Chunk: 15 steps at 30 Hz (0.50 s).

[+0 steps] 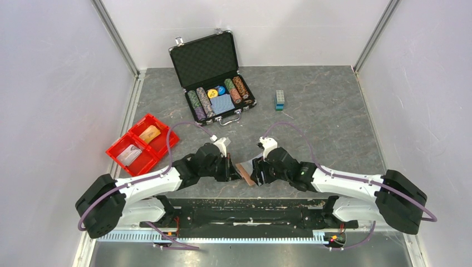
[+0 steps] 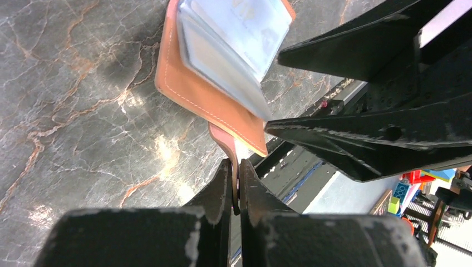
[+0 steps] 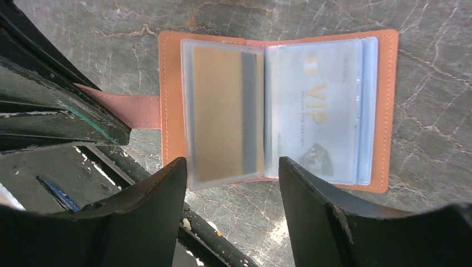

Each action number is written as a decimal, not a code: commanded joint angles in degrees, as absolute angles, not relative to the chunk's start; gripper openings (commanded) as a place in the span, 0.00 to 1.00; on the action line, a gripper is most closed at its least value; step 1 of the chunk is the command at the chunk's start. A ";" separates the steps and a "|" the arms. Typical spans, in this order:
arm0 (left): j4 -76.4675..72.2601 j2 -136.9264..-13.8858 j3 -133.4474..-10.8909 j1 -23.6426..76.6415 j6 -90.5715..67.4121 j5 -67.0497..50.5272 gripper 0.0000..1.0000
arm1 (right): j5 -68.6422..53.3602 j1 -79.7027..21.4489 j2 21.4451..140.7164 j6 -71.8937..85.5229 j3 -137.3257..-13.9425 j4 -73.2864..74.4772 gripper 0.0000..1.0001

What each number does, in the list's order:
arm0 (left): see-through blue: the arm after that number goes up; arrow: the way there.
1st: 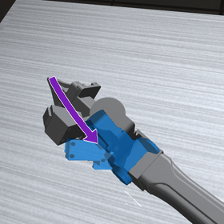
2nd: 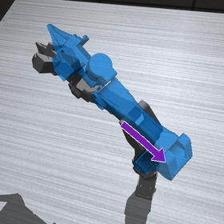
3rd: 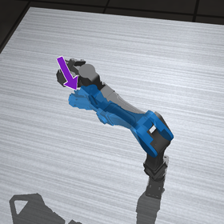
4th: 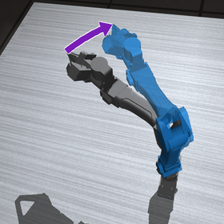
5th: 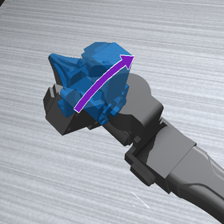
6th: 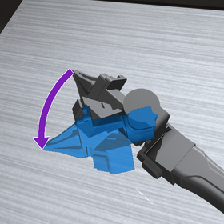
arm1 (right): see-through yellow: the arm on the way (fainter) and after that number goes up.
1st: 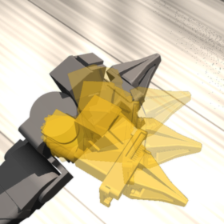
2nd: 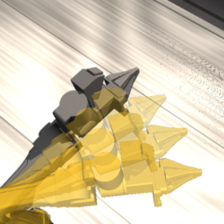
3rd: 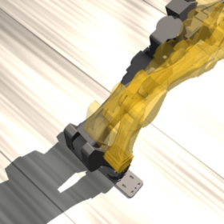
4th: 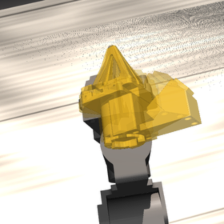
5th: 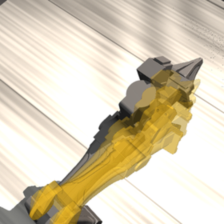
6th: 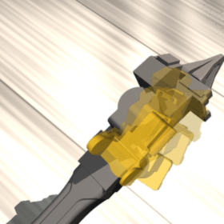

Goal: Take the credit cards out of the card holder
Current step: Remove the credit card from the card holder.

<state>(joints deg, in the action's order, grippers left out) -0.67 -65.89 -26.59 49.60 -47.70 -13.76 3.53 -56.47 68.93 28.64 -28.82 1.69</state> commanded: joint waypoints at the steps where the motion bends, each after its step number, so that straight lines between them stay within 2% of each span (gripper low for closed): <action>1: 2.37 -64.98 -27.63 49.83 -46.23 -13.60 0.02 | 6.24 -56.51 65.89 28.33 -29.38 1.83 0.64; 15: 4.01 -64.98 -27.27 49.83 -45.18 -13.45 0.02 | 9.04 -56.51 66.09 27.61 -29.40 3.06 0.65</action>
